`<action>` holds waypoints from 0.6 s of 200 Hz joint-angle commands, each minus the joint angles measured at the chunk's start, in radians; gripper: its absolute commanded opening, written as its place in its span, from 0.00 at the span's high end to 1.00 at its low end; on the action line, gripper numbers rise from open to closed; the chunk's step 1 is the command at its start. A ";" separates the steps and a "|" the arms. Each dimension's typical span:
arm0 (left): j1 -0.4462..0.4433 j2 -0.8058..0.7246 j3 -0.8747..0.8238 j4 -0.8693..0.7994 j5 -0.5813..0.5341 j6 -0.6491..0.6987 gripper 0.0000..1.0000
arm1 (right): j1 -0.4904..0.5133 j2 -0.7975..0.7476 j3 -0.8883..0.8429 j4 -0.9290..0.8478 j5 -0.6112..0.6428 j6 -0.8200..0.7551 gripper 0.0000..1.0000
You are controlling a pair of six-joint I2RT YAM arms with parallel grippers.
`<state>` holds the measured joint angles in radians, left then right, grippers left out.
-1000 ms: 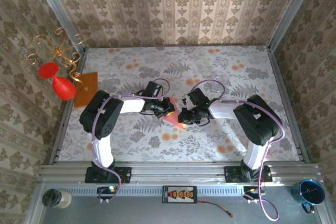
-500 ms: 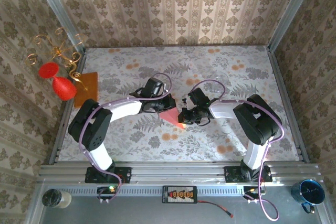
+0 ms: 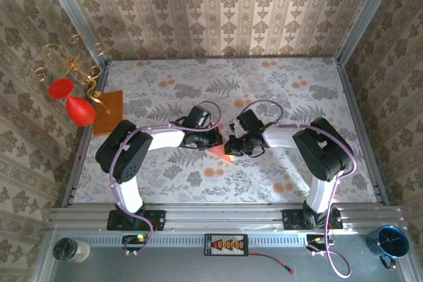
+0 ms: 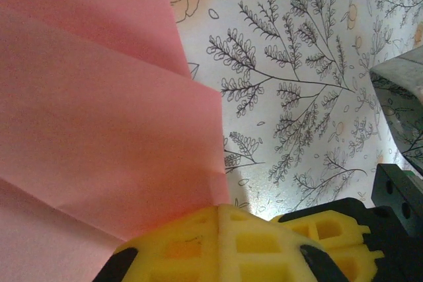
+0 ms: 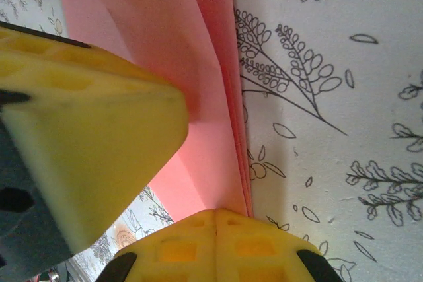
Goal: Fold a paper plane with a square sheet of paper (pick it up from the middle)
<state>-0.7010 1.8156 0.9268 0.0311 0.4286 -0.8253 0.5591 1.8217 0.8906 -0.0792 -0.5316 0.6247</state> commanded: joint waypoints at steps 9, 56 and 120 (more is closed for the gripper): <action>0.004 0.028 -0.009 0.012 -0.022 0.004 0.95 | 0.005 0.089 -0.038 -0.147 0.103 -0.023 0.95; 0.048 0.050 -0.026 0.038 -0.023 -0.005 0.95 | 0.005 0.112 -0.054 -0.175 0.119 -0.043 0.96; 0.143 0.042 0.009 -0.046 -0.067 0.083 0.95 | -0.001 0.134 -0.120 -0.184 0.150 -0.068 0.97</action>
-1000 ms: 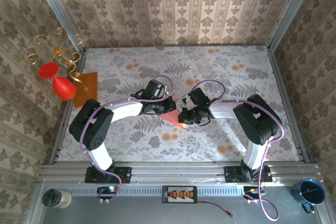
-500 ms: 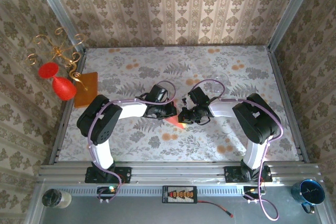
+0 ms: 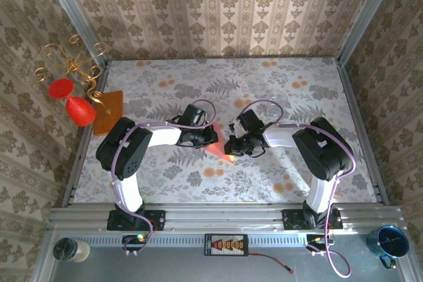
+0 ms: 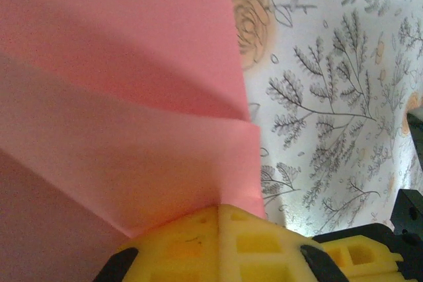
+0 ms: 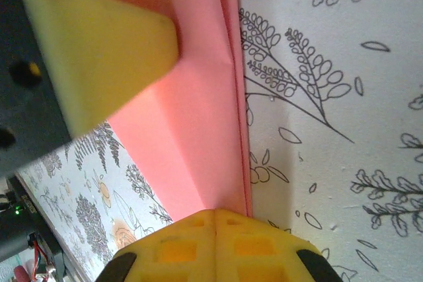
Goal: Fold a paper plane with a square sheet of paper (pick it up from the middle)
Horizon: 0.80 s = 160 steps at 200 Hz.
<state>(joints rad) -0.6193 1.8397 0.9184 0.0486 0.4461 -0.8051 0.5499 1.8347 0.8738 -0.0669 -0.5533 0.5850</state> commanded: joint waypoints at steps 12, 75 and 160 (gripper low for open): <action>0.081 0.024 0.022 -0.064 -0.079 0.070 0.95 | 0.009 0.126 -0.109 -0.193 0.173 -0.031 0.97; 0.180 0.042 0.005 -0.031 -0.050 0.073 0.95 | 0.005 0.140 -0.133 -0.166 0.173 -0.022 0.97; 0.288 0.060 0.053 -0.053 -0.049 0.079 0.95 | 0.002 0.128 -0.134 -0.162 0.167 -0.016 0.97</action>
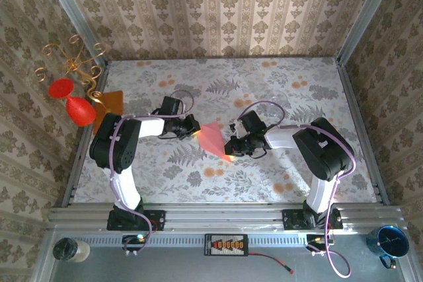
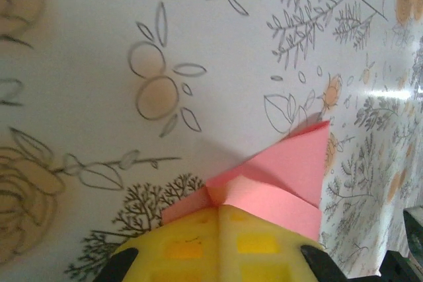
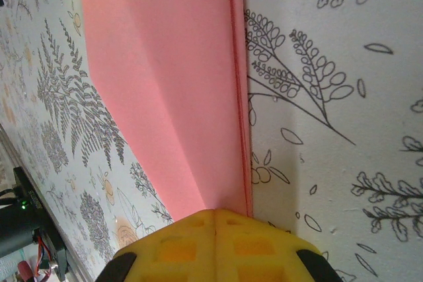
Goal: Fold a paper plane with a square sheet of paper (pick it up from the middle)
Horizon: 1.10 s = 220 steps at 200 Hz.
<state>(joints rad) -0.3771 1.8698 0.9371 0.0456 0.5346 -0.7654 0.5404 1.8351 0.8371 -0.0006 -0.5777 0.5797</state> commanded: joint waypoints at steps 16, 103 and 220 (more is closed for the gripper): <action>0.047 0.010 0.043 -0.068 -0.148 0.037 0.94 | 0.012 0.125 -0.098 -0.221 0.189 -0.005 0.97; -0.153 -0.183 -0.095 0.043 -0.147 -0.109 0.94 | 0.012 0.126 -0.102 -0.206 0.180 0.011 0.97; -0.290 -0.005 -0.030 0.074 -0.176 -0.130 0.95 | 0.012 0.142 -0.122 -0.196 0.183 0.015 0.97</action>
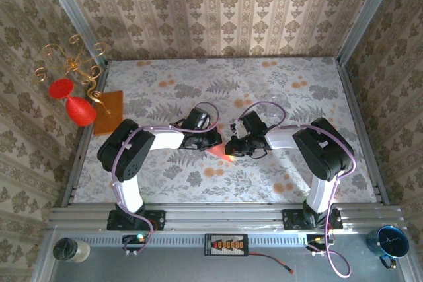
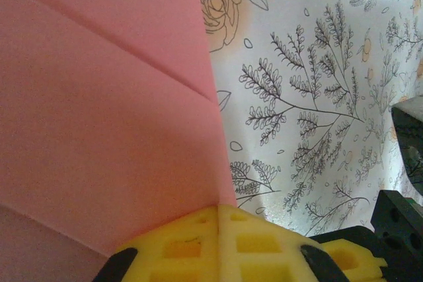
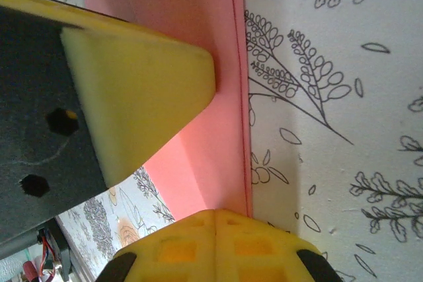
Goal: Fold a paper plane with a square sheet of paper (pick it up from the middle)
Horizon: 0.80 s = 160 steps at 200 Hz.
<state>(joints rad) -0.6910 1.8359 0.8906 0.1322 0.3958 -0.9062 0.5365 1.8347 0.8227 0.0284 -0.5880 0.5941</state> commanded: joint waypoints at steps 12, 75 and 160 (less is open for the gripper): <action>0.045 0.033 0.017 -0.027 -0.046 0.027 0.95 | 0.016 0.143 -0.113 -0.222 0.198 0.000 0.97; 0.180 0.046 0.050 -0.099 -0.070 0.142 0.95 | 0.016 0.146 -0.135 -0.216 0.208 0.003 0.97; 0.379 0.098 0.108 -0.150 -0.075 0.261 0.95 | 0.016 0.135 -0.153 -0.216 0.205 0.006 0.97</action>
<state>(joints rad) -0.3798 1.8828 0.9661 0.0525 0.4603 -0.7204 0.5323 1.8324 0.7940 0.0803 -0.5991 0.6064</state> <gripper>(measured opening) 0.056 0.054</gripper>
